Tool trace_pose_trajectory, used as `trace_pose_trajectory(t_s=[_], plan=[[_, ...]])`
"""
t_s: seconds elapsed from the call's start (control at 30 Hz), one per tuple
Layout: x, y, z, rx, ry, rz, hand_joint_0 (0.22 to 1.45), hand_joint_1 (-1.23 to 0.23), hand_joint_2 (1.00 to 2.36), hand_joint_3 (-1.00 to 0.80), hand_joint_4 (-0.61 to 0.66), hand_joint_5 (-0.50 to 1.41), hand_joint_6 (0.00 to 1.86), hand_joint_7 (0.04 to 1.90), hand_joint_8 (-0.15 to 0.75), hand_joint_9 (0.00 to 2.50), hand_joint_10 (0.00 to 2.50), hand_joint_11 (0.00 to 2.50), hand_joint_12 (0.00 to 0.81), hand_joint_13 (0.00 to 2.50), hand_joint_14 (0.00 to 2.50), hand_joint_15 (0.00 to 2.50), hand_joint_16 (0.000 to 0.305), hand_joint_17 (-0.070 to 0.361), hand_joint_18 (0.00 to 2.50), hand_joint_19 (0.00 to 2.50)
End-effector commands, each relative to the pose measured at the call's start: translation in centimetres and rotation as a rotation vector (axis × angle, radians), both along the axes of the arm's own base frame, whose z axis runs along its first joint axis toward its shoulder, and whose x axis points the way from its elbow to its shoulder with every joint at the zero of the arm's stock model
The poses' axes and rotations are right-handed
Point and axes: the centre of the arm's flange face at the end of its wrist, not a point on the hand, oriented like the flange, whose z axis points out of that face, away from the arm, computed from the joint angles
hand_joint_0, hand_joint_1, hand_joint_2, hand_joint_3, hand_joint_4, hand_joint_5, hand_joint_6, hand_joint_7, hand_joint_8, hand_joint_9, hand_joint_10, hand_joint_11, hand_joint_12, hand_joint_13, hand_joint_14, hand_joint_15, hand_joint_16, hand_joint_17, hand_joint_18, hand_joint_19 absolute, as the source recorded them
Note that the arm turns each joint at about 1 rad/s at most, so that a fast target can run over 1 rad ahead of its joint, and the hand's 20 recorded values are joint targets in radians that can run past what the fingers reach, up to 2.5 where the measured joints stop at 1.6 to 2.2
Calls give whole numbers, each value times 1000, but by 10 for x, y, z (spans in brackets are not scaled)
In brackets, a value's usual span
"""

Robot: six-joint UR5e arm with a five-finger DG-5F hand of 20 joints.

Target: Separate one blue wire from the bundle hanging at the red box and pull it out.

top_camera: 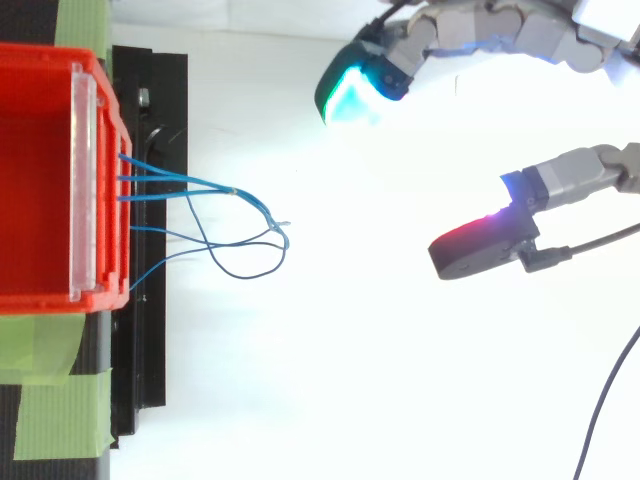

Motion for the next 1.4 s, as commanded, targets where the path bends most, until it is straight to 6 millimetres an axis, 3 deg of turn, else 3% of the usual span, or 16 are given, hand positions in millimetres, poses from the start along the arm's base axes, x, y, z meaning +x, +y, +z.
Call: trace_pose_trajectory(t_s=[0.0, 0.4, 0.63, 0.9, 1.1, 1.37], plan=[[6, 0, -7, -18, -7, -14, 544, -642, 1000, -499, 270, -181, 502, 797, 311, 475, 3, 122, 398, 269, 5, 173, 62, 140, 214, 106], [30, 5, -62, 19, 43, -14, 545, -640, 1000, -496, 272, -180, 502, 795, 312, 484, 3, 117, 404, 298, 5, 180, 62, 139, 243, 103], [45, 8, -64, 33, -45, -11, 545, -639, 1000, -493, 273, -180, 502, 795, 311, 493, 4, 129, 406, 310, 5, 188, 62, 139, 256, 117], [62, 12, -105, 43, -36, -6, 545, -637, 1000, -495, 277, -180, 502, 796, 314, 497, 4, 128, 408, 321, 5, 187, 61, 138, 266, 116], [74, 16, -109, 71, -111, 1, 545, -637, 1000, -493, 276, -180, 502, 796, 314, 500, 4, 131, 409, 326, 6, 195, 61, 138, 272, 120], [74, 23, -110, 71, -109, 11, 546, -636, 1000, -495, 274, -180, 502, 798, 314, 502, 4, 133, 409, 337, 6, 205, 61, 138, 286, 136]])
